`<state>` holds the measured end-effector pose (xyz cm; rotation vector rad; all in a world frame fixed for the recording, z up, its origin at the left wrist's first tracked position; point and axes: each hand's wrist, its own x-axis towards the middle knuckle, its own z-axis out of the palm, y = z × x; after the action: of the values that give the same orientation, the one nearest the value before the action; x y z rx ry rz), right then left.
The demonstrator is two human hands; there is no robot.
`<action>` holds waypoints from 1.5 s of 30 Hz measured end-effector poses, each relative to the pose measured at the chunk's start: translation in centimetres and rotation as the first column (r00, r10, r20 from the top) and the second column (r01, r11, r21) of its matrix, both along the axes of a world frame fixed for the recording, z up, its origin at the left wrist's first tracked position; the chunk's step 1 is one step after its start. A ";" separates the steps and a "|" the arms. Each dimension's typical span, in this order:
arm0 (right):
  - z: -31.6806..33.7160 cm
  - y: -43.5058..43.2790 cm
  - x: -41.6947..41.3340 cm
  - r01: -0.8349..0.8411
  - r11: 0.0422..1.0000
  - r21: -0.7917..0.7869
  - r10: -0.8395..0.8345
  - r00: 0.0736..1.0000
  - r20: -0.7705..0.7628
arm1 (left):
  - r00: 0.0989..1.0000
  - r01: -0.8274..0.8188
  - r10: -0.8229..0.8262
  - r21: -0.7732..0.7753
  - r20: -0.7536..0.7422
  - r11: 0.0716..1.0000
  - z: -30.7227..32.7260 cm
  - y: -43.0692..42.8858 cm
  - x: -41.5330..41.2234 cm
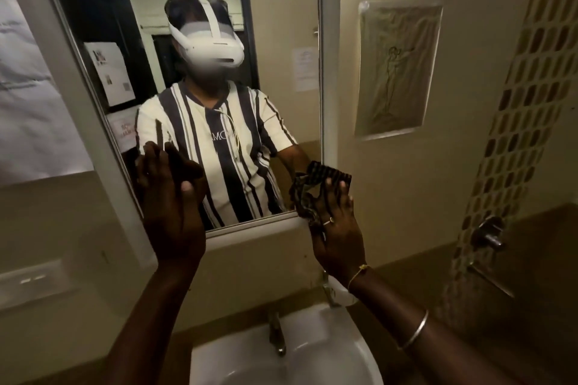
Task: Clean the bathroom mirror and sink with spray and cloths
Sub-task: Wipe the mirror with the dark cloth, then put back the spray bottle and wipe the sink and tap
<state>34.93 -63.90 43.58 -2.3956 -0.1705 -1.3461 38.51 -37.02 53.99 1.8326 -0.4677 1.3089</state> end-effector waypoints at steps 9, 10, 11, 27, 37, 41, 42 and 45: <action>-3.3 4.7 -1.2 -0.171 0.857 0.487 0.160 0.985 0.065 | 0.989 0.075 -0.074 0.005 -0.125 0.997 -5.0 -0.5 -1.9; -3.5 5.4 -1.3 -0.174 0.827 0.535 0.162 0.984 0.069 | 0.987 0.082 -0.081 0.003 -0.138 0.997 -5.5 -0.6 -2.0; -4.0 6.2 -1.2 -0.172 0.800 0.574 0.166 0.984 0.064 | 0.985 0.088 -0.087 0.002 -0.149 0.996 -6.1 -0.7 -2.2; -13.2 12.4 -1.1 -0.152 0.504 0.850 0.494 0.858 -0.139 | 0.858 0.214 -0.246 -0.122 -0.450 0.969 -20.3 -1.3 -7.3; -19.2 9.8 -1.1 0.053 0.610 0.791 0.400 0.841 -0.365 | 0.086 -0.024 -0.510 -0.513 -0.856 0.858 -30.5 -0.9 -7.2; -21.2 8.3 1.8 0.049 0.770 0.636 0.394 0.748 -0.534 | -0.134 -0.222 -0.703 -0.670 -0.699 0.708 -32.7 -1.9 -5.4; -21.1 8.5 2.3 0.047 0.775 0.630 0.417 0.712 -0.565 | -0.144 -0.236 -0.722 -0.685 -0.677 0.689 -33.0 -2.3 -4.9; -21.7 9.5 3.5 -0.044 0.814 0.579 0.491 0.584 -0.647 | -0.114 -0.273 -0.740 -0.696 -0.662 0.664 -33.9 -3.3 -3.5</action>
<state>38.43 -54.45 21.87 -2.1194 0.0534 -0.0686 34.99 -40.37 20.09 1.3219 0.4869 -0.5450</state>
